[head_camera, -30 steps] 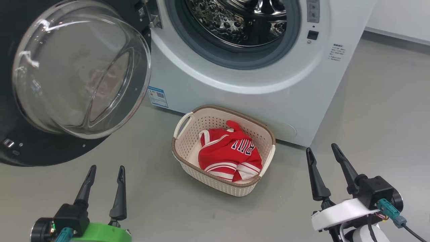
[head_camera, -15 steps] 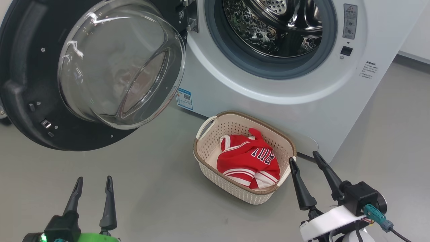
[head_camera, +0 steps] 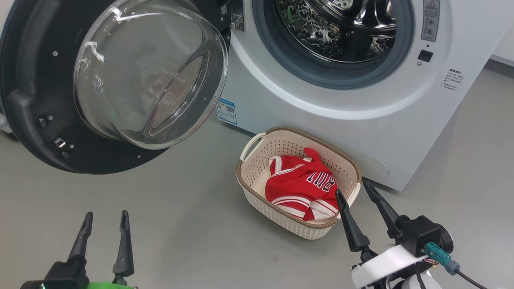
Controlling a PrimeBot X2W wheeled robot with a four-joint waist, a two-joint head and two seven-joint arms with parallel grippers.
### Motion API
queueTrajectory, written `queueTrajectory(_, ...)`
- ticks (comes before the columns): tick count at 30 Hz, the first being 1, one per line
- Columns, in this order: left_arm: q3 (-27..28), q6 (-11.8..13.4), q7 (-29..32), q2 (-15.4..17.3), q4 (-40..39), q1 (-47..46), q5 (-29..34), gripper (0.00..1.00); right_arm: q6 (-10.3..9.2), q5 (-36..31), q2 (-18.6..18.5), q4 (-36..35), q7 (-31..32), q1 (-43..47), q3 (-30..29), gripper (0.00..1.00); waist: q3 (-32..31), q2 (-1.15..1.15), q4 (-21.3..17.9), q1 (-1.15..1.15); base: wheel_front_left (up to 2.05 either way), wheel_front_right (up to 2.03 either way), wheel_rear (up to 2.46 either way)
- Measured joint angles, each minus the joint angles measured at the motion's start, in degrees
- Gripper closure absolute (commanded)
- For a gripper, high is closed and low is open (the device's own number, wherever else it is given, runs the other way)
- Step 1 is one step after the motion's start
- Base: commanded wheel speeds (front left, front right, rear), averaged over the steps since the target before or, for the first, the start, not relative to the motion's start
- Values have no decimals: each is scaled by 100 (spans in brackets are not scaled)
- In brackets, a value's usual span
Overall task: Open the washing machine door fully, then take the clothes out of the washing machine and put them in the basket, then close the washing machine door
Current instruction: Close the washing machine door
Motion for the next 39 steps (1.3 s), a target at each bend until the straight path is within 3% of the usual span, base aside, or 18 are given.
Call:
queueTrajectory(31, -19, 4, 0, -1, -101, 82, -9, 0, 1, 1, -2, 115, 0, -40, -19, 0, -40, 0, -37, 0, 0, 0, 0)
queueTrajectory(32, -19, 4, 0, -1, -101, 82, -9, 3, 1, 1, -2, 116, 0, -40, -20, 0, -40, 0, -38, 0, 0, 0, 0)
queueTrajectory(33, -19, 4, 0, -1, -101, 82, -9, 42, 1, 1, -2, 118, 0, -40, -20, 0, -41, 0, -39, 0, 0, 0, 0)
queueTrajectory(35, -19, 4, 0, -1, -101, 82, -9, 100, 1, 1, -2, 119, 0, -40, -20, 0, -44, 0, -41, 0, 0, 0, 0)
queueTrajectory(39, -19, 3, 0, -1, -102, 82, -9, 100, 1, 2, -1, 118, 0, -40, -34, 0, -55, 0, -49, 0, 0, 0, 0)
